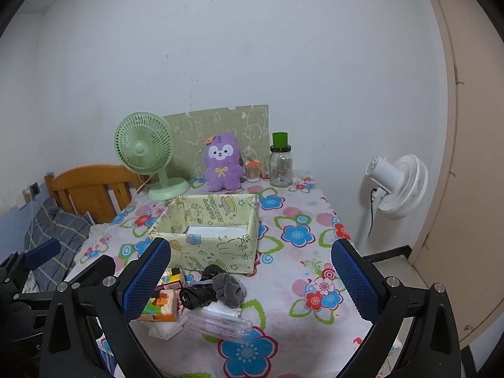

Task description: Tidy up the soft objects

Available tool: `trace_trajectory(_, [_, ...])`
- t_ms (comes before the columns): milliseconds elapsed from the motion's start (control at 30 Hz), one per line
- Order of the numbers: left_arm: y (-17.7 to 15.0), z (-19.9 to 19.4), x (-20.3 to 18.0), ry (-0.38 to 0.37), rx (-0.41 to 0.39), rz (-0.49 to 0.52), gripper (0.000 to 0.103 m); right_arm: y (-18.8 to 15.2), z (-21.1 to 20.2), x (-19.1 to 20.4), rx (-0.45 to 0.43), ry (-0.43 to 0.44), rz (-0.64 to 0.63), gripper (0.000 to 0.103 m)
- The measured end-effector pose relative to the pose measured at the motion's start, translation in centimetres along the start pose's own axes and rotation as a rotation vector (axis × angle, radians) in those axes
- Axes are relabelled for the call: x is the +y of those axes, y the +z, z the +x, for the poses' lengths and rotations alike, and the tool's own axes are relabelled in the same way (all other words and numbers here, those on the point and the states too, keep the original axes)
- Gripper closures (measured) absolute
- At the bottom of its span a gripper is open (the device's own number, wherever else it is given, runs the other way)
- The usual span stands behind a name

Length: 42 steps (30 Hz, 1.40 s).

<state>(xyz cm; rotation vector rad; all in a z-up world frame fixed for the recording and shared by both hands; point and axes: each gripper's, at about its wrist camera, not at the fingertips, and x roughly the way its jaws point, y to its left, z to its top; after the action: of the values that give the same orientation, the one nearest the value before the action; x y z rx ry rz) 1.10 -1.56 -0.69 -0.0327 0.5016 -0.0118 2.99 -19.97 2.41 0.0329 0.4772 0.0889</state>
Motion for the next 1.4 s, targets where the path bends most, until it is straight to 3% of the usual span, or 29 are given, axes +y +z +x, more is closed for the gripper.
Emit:
trace_trajectory(600, [-0.3, 3.6, 0.5, -0.006, 0.051, -0.01, 0.004, -0.2, 3.9, 1.1, 0.055, 0.034, 0.002, 0.0])
trace_trajectory(1400, [-3.5, 12.3, 0.9, 0.018, 0.247, -0.042, 0.01, -4.1, 13.3, 2.2, 0.259, 0.08, 0.021, 0.006])
